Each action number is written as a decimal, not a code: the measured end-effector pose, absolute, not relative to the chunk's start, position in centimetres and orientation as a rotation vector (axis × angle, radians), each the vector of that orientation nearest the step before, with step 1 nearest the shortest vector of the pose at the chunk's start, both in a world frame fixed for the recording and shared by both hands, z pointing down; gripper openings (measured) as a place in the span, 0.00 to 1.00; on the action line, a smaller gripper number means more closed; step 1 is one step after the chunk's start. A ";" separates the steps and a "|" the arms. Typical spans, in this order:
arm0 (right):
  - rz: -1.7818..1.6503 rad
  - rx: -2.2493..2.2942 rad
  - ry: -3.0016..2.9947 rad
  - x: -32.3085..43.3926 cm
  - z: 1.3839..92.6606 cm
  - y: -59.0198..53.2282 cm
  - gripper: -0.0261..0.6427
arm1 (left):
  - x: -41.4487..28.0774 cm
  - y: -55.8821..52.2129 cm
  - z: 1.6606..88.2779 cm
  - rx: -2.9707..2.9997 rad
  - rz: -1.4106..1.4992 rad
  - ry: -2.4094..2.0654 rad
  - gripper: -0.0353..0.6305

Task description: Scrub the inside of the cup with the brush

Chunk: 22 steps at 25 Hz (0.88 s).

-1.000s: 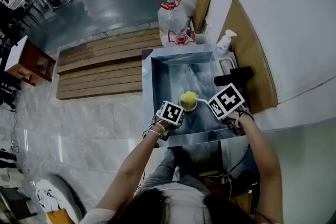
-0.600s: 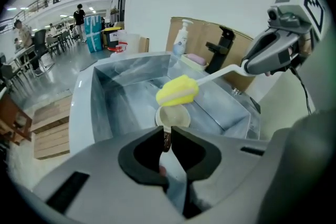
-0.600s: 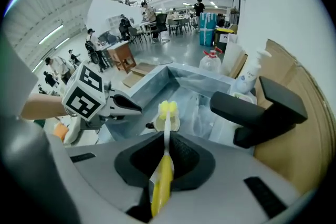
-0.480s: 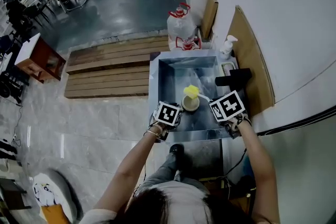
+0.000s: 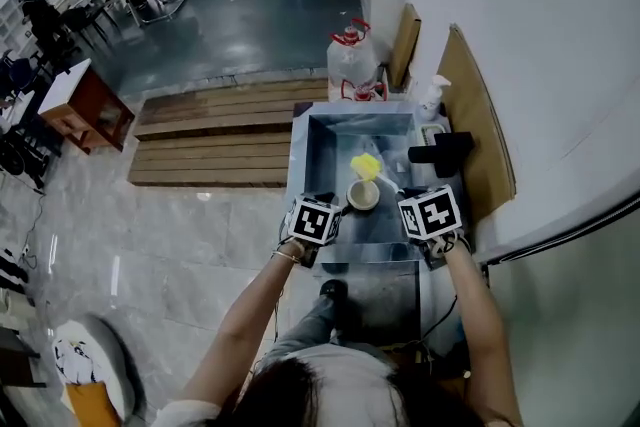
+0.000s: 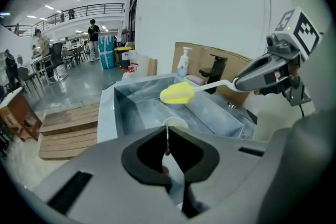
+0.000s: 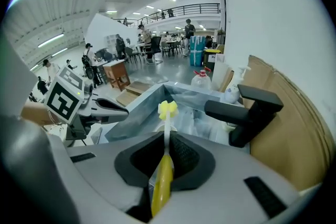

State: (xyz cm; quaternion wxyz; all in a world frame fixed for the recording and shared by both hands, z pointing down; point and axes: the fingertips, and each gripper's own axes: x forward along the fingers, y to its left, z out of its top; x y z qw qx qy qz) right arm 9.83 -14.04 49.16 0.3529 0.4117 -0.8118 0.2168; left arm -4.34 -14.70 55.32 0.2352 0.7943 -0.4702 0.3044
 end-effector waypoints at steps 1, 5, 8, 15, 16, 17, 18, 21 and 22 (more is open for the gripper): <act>0.553 1.077 -2.109 9.8 49.0 -13.8 0.11 | -4.5 -14.4 55.2 2.176 0.820 -1.306 0.08; 0.509 1.119 -2.149 9.9 48.5 -12.8 0.11 | -4.5 -13.5 54.0 2.189 0.764 -1.357 0.07; 0.444 1.158 -2.187 9.8 47.8 -12.4 0.11 | -4.4 -13.0 52.7 2.217 0.731 -1.400 0.07; 0.362 1.242 -2.273 9.8 45.7 -10.7 0.11 | -4.1 -11.2 49.5 2.263 0.638 -1.479 0.07; 0.356 1.252 -2.286 9.7 45.5 -10.5 0.11 | -4.1 -11.1 49.1 2.266 0.623 -1.488 0.07; 0.352 1.263 -2.299 9.7 45.2 -10.4 0.11 | -4.1 -10.9 48.8 2.267 0.609 -1.495 0.07; 0.350 1.274 -2.311 9.7 45.0 -10.4 0.11 | -4.1 -10.8 48.5 2.267 0.597 -1.501 0.07; 0.339 1.308 -2.346 9.8 44.3 -10.1 0.11 | -4.2 -10.2 47.8 2.268 0.556 -1.521 0.07; 0.334 1.316 -2.357 9.7 44.1 -10.0 0.11 | -4.3 -10.1 47.5 2.268 0.541 -1.529 0.07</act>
